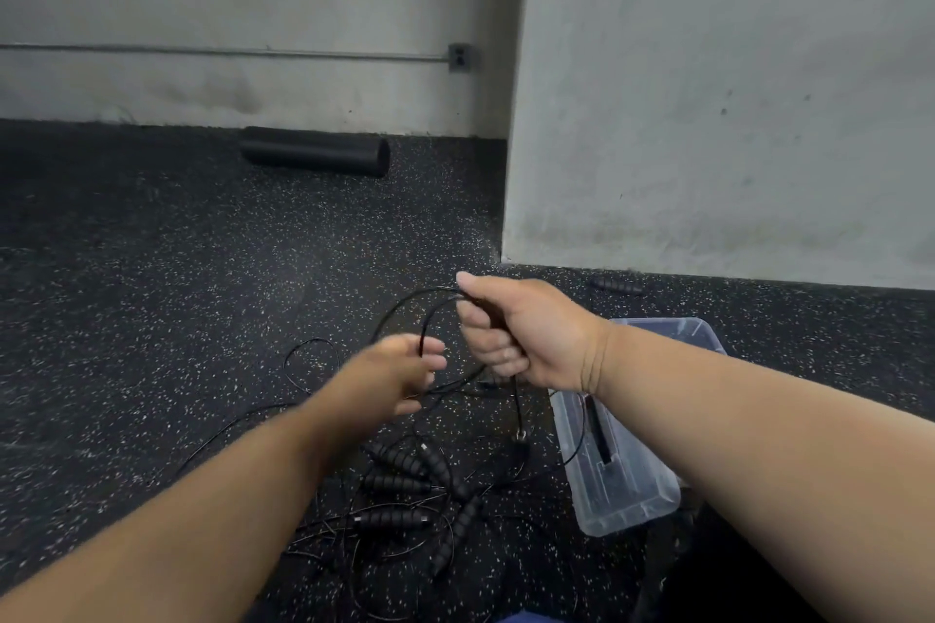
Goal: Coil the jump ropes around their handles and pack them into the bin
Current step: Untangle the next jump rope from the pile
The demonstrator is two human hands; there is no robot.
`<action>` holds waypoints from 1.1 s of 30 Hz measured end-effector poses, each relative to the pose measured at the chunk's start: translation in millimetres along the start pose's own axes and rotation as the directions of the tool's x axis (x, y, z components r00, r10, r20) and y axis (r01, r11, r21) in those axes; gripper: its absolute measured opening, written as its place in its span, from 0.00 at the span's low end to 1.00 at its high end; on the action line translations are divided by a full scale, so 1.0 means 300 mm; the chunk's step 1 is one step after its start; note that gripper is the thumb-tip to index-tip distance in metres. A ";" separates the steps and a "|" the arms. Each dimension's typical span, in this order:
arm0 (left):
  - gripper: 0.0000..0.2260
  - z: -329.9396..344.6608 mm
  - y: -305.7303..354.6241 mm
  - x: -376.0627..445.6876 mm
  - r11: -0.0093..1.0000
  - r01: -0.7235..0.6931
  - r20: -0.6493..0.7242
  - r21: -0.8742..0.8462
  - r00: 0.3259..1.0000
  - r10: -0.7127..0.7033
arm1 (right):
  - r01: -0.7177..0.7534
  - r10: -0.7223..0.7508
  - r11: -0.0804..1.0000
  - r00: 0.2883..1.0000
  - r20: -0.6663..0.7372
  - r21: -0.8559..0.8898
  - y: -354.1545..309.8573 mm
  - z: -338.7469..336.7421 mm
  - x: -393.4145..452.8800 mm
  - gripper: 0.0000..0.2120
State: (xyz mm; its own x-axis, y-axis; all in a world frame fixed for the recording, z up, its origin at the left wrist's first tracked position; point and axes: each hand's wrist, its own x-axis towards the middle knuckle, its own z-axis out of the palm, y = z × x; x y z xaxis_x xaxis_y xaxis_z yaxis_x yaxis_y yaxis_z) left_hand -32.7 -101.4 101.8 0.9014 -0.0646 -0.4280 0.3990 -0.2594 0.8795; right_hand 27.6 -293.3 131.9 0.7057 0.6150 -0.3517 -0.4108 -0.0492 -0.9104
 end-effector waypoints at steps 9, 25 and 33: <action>0.20 0.093 -0.089 0.008 0.890 -0.072 0.005 0.451 0.997 0.079 | 0.179 -0.187 0.982 0.968 0.169 0.062 -0.109 0.077 -0.049 0.19; 0.20 -0.073 0.197 -0.068 0.838 -0.334 -0.216 -0.432 0.940 0.263 | 0.100 -0.088 0.943 0.995 0.050 -0.318 -0.013 0.019 -0.038 0.07; 0.20 -0.109 0.260 -0.078 0.664 -0.385 -0.222 -0.641 0.921 0.320 | 0.049 0.032 0.802 0.992 0.124 -0.595 0.088 0.080 -0.011 0.09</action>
State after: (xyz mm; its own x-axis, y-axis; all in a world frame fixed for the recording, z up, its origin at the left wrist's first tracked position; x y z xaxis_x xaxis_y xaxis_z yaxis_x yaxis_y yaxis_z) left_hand -17.1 -88.6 187.2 0.9952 0.0714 -0.0665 0.0253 0.4702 0.8822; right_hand 0.6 -277.7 114.1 0.6155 0.7058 -0.3506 0.0481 -0.4777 -0.8772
